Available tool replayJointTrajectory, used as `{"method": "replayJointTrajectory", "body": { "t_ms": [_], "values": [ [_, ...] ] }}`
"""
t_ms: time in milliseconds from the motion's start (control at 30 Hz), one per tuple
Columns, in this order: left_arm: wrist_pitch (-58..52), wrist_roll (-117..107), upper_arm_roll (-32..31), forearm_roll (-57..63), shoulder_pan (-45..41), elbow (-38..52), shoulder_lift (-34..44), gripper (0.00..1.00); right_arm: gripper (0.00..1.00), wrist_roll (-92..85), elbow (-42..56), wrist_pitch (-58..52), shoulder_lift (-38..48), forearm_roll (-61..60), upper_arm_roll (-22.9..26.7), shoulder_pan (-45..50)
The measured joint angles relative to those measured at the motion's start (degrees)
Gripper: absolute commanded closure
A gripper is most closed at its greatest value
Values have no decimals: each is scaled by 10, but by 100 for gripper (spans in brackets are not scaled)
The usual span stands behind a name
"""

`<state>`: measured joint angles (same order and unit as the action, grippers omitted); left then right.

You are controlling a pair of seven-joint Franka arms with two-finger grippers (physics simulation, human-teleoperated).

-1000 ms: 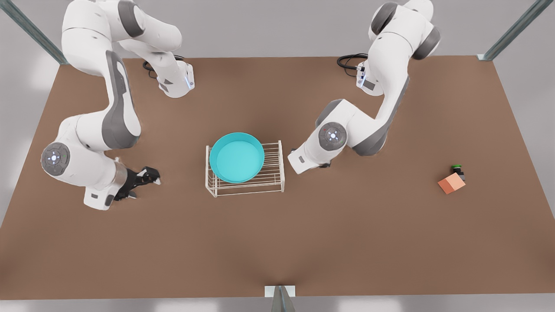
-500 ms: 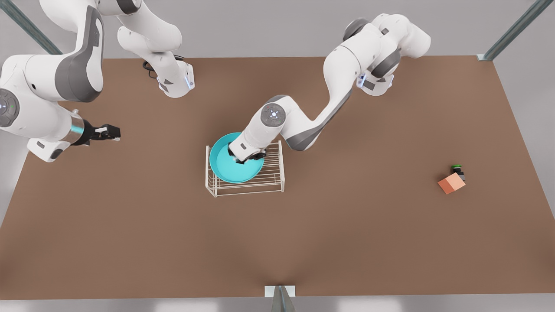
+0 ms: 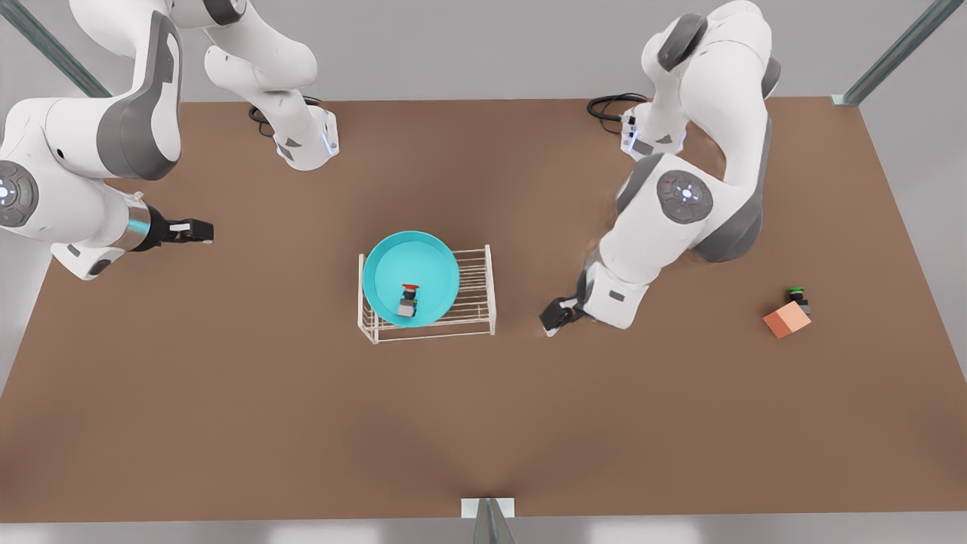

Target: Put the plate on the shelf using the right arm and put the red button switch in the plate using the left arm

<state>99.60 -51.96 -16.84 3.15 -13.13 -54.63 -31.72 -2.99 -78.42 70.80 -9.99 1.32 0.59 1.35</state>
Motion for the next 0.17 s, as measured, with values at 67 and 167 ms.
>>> {"method": "replayJointTrajectory", "body": {
  "t_ms": [67,167],
  "values": [
    [-72,32,12,31,45,-40,51,0,0,4,0,0,0,0,0,0],
    [-110,91,84,33,26,-223,175,0,0,9,0,0,0,-1,0,0]
  ]
}}
